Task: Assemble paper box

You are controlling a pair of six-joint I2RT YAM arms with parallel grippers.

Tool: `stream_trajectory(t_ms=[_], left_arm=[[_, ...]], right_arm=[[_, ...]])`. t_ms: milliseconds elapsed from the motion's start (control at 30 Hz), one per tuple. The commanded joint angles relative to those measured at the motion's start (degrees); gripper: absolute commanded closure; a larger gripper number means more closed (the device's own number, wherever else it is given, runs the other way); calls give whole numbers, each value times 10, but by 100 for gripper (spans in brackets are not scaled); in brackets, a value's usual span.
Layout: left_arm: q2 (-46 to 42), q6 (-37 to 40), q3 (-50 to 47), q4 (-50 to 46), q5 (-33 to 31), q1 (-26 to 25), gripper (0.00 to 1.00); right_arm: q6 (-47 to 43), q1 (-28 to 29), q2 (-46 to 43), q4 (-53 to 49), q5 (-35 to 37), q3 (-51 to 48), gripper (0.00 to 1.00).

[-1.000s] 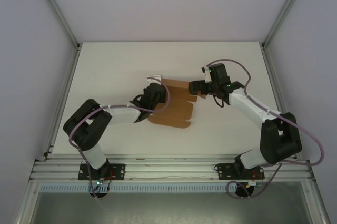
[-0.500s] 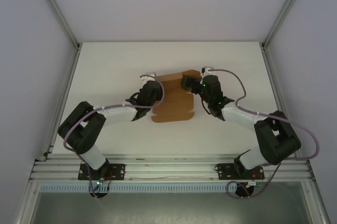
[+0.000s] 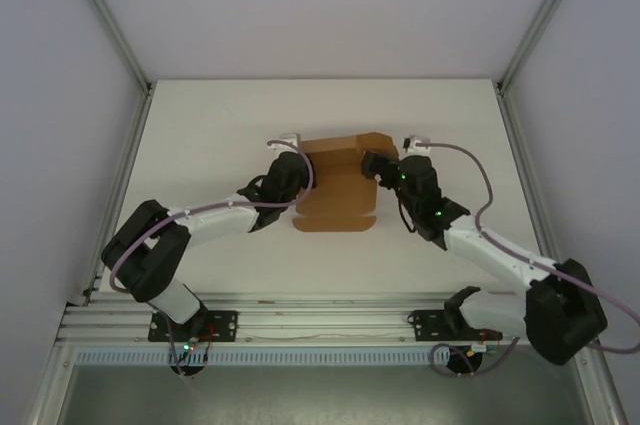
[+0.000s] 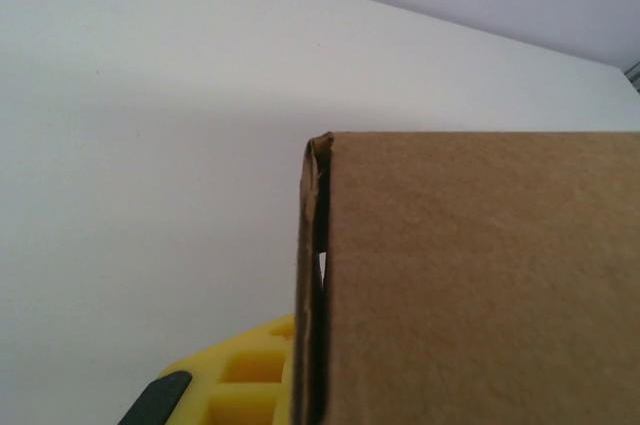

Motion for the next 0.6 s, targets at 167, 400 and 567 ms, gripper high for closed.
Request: stream_trajectory(t_ms=[167,400,567], left_arm=[[-27,-5,10,-31,-4,9,100],[-24,-10,12,-34,1,9,100],[-24,-11,16,-33,17,9,100]], right_arm=[[3,-36,-62,-143,24,-30,0],[4,-67,-17,-78,8,-30,0],[-12,-68,14,-29,-29,-21,1]])
